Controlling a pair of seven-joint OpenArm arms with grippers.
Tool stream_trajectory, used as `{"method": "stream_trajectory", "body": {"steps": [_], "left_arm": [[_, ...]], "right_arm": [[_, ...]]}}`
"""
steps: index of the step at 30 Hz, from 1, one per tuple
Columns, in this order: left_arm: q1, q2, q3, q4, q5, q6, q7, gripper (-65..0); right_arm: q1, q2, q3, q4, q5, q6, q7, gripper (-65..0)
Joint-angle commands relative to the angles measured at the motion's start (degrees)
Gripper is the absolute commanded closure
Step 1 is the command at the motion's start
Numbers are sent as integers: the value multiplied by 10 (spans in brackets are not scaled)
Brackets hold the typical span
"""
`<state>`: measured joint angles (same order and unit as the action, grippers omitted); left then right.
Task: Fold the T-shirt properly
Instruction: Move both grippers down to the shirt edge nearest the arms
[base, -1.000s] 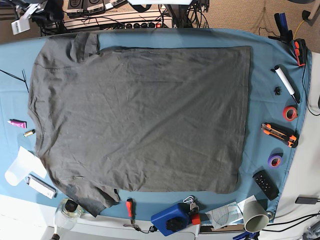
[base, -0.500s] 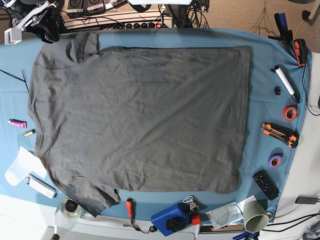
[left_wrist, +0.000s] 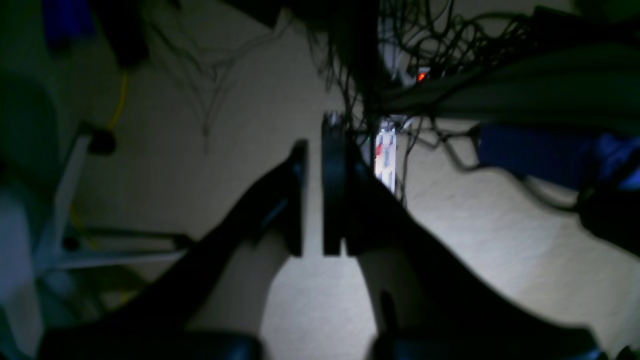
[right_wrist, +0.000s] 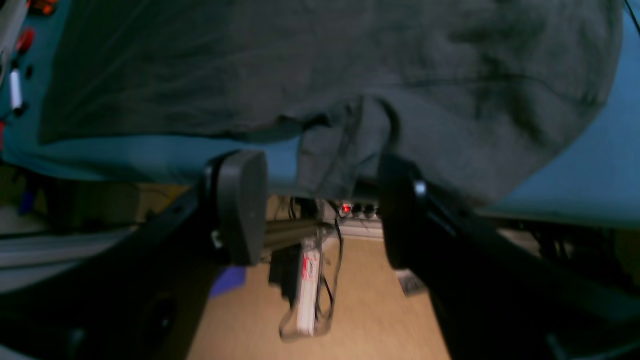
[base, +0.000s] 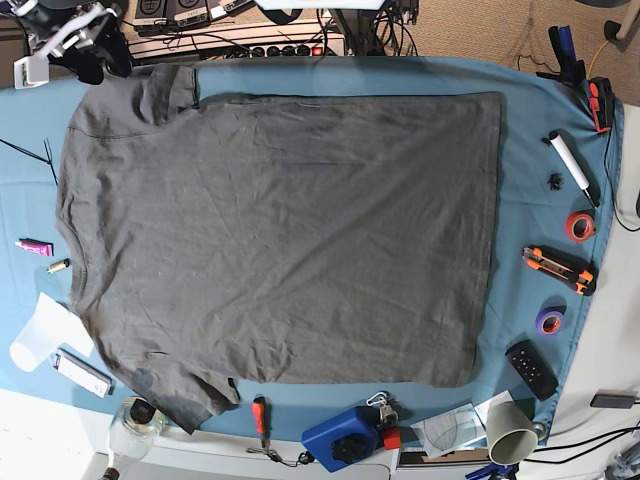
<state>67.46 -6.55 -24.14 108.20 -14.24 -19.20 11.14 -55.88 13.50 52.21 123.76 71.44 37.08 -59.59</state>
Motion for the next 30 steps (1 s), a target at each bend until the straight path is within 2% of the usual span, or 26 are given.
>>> {"method": "stream_trajectory", "body": {"steps": [1, 4, 7, 9, 11, 15, 19, 21, 26, 30], "left_arm": [[13, -1, -6, 29, -21, 0, 12, -50], [13, -1, -18, 108, -73, 1, 110, -65], [13, -1, -45, 191, -75, 1, 190, -136], [14, -1, -65, 236, -79, 1, 235, -173], [17, -2, -82, 268, -107, 1, 262, -177], [15, -2, -90, 268, -164, 5, 257, -177], [-12, -2, -90, 268, -164, 38, 232, -177], [-36, -2, -88, 268, -152, 37, 231, -179], [-83, -1, -32, 268, -108, 37, 218, -298], [-114, 5, 30, 268, -56, 47, 213, -305]], "right_arm": [[0, 5, 7, 7, 6, 0, 9, -350], [16, 5, 7, 7, -10, 0, 11, -350], [16, 5, 7, 7, -10, 0, 10, -350], [16, 5, 7, 7, -10, 0, 11, -350], [20, 5, 7, 6, -15, 0, 11, -350], [46, 5, 7, 6, -36, 0, 11, -350], [66, 5, 7, -3, -57, -15, 13, -349], [74, 5, 7, -22, -57, -16, 13, -349], [88, 8, 7, -89, -48, -16, 9, -349], [93, 16, 8, -122, -48, -15, 6, -349]]}}
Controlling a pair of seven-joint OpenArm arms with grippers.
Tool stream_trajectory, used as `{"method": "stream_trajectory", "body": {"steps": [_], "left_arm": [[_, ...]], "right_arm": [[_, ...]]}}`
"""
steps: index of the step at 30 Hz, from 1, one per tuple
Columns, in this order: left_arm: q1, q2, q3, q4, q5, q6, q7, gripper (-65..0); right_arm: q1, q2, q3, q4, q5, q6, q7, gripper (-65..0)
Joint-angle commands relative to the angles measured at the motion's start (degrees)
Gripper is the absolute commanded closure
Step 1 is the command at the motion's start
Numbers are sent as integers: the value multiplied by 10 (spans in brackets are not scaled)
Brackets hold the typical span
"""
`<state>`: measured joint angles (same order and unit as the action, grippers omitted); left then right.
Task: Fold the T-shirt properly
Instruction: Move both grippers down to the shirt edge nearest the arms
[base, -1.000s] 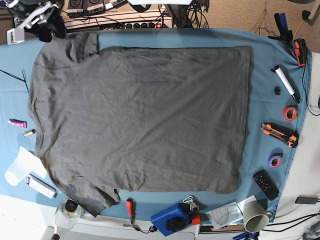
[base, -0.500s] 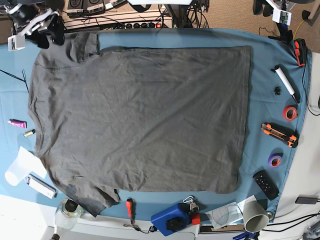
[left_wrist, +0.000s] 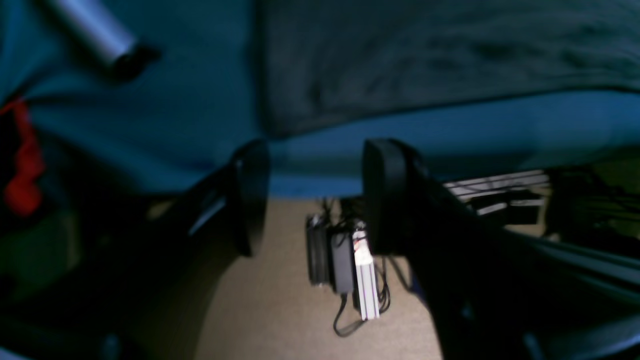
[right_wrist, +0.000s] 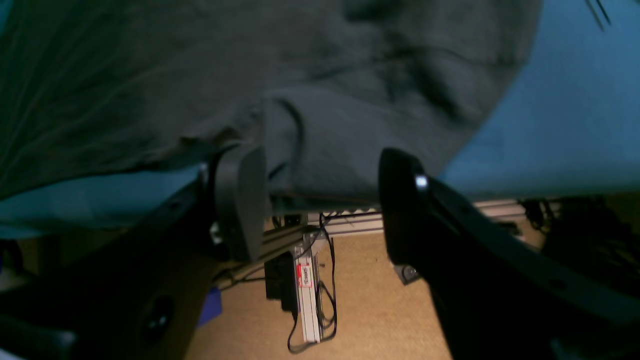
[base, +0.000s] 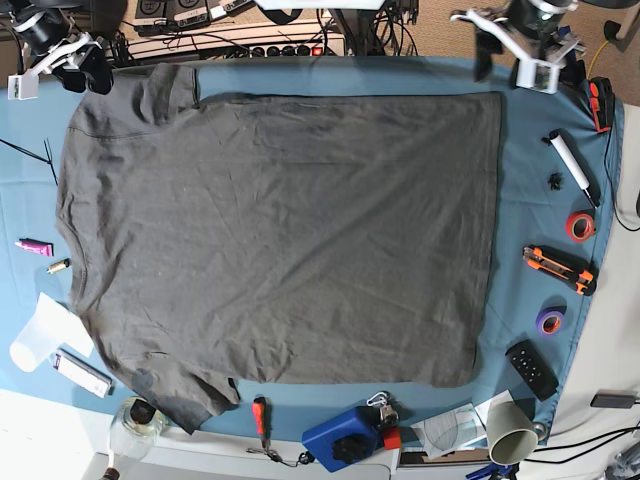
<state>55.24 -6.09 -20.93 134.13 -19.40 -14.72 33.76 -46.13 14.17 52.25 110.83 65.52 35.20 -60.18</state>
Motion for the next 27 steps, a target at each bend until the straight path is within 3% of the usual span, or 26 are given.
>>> {"method": "stream_trajectory", "body": {"steps": [1, 3, 13, 19, 21, 24, 25, 27], "left_arm": [[2, 5, 10, 9, 7, 15, -19, -305], [-11, 13, 29, 9, 24, 31, -19, -305], [-28, 18, 43, 9, 33, 31, -16, -305], [-29, 18, 43, 9, 33, 31, -16, -305], [-29, 18, 43, 9, 33, 31, -16, -305], [-28, 18, 43, 9, 33, 31, -16, -305], [-29, 18, 43, 9, 33, 31, -16, -305], [-29, 18, 43, 9, 33, 31, -16, -305]], "right_arm": [[-2, 13, 8, 3, 11, 3, 11, -349], [5, 21, 15, -4, 22, 4, 3, -349], [25, 38, 125, -10, 20, -5, 21, -349], [52, 92, 142, -118, 28, -5, 18, -349], [66, 114, 142, -176, 55, 1, -3, -349], [71, 143, 142, -238, 148, 48, -77, -349], [71, 150, 142, -249, 186, 48, -113, -349], [71, 158, 141, -263, 195, 48, -161, -349]]}}
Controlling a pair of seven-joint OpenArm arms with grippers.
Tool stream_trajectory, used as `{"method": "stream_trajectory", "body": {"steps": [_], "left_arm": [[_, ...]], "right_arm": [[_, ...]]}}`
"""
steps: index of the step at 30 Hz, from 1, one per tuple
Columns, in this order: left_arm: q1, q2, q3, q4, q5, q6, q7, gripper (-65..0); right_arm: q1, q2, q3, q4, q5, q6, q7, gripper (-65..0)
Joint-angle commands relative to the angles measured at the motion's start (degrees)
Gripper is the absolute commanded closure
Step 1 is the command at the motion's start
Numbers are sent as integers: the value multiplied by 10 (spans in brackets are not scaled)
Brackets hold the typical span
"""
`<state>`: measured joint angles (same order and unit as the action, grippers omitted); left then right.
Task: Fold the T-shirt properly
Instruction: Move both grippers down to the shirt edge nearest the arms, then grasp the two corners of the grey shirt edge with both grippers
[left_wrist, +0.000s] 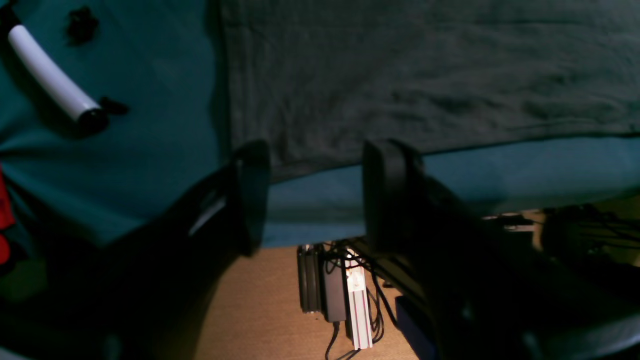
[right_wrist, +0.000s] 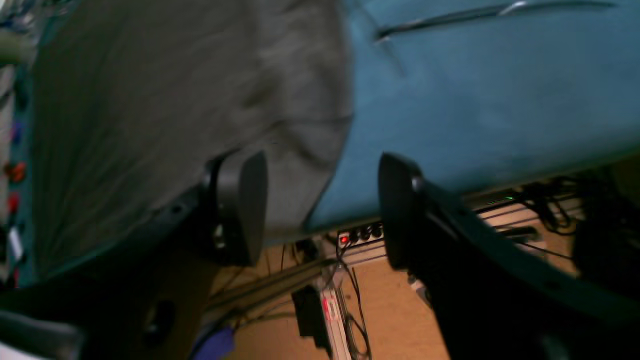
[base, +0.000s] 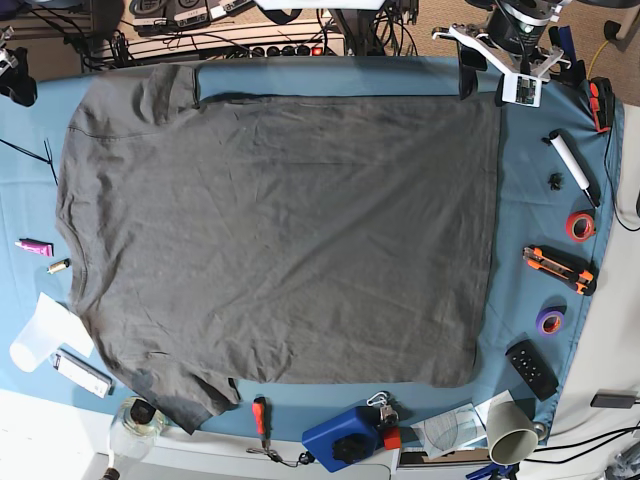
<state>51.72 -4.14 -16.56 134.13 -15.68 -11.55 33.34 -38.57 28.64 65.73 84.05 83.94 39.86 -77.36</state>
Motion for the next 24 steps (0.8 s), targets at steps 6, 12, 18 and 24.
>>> {"method": "stream_trajectory", "body": {"steps": [6, 12, 18, 24], "left_arm": [[6, -2, -1, 9, -4, -1, -12, -305], [6, -2, -1, 9, -4, -1, -12, -305], [6, -2, -1, 9, -4, -1, -12, -305], [6, -2, -1, 9, -3, 0, -12, -305]], "right_arm": [[-4, 14, -43, -24, 11, 1, 0, -349], [27, -2, -119, -37, 11, 1, 7, -349], [37, -23, -166, -37, 11, 1, 27, -349], [38, -42, -170, -37, 0, 1, 30, -349]]}}
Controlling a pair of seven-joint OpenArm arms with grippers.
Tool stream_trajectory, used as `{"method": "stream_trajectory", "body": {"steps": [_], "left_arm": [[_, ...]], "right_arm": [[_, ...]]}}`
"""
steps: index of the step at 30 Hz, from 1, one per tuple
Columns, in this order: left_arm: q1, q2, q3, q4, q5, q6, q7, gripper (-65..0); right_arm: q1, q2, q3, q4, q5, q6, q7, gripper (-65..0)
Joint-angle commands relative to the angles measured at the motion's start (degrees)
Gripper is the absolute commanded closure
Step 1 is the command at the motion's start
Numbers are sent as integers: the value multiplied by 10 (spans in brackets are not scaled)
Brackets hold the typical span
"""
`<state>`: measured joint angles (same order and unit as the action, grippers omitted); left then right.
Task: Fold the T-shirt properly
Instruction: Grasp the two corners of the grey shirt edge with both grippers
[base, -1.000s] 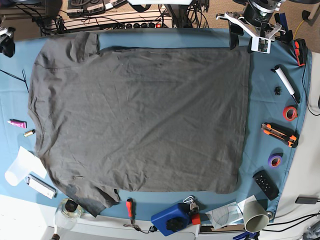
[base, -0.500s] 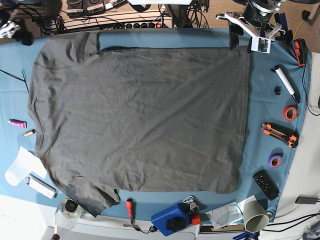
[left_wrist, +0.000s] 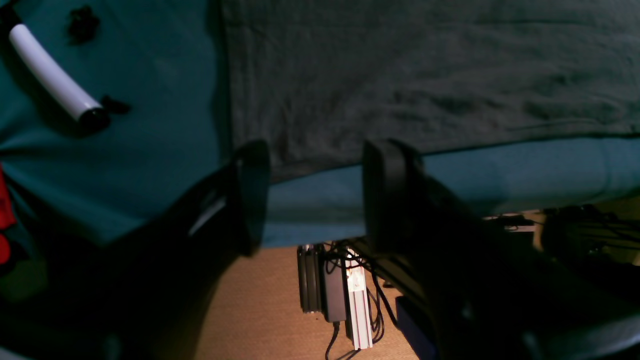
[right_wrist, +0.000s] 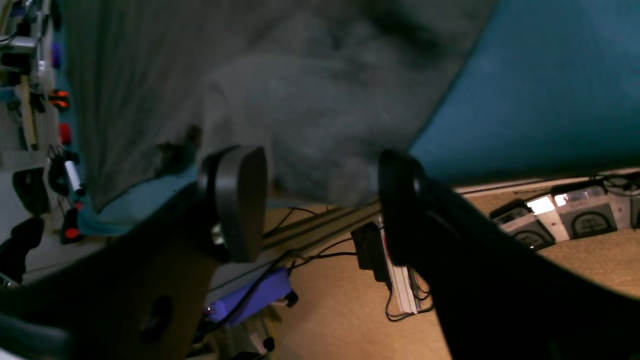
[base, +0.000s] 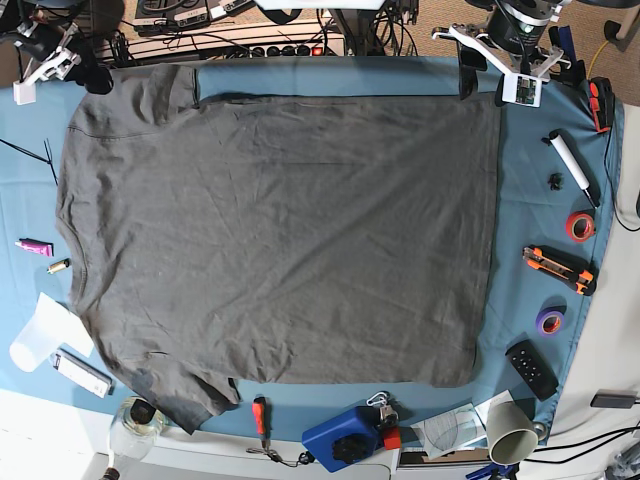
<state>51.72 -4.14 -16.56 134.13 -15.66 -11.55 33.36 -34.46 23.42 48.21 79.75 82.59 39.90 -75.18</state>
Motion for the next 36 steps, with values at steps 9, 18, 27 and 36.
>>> {"method": "stream_trajectory", "body": {"steps": [9, 18, 27, 36], "left_arm": [[5, -2, -1, 9, -4, 0, -13, -305], [-14, -2, -1, 9, -4, 0, -13, -305], [-14, -2, -1, 9, -4, 0, -13, -305], [-14, -2, -1, 9, -4, -1, -13, -305]], "right_arm": [[7, 7, 5, 6, -15, 1, 34, -349], [25, 7, 5, 4, -43, 1, 38, -349], [20, 7, 7, 4, -57, 1, 37, -349], [17, 3, 62, 4, -57, 1, 40, -349]]}}
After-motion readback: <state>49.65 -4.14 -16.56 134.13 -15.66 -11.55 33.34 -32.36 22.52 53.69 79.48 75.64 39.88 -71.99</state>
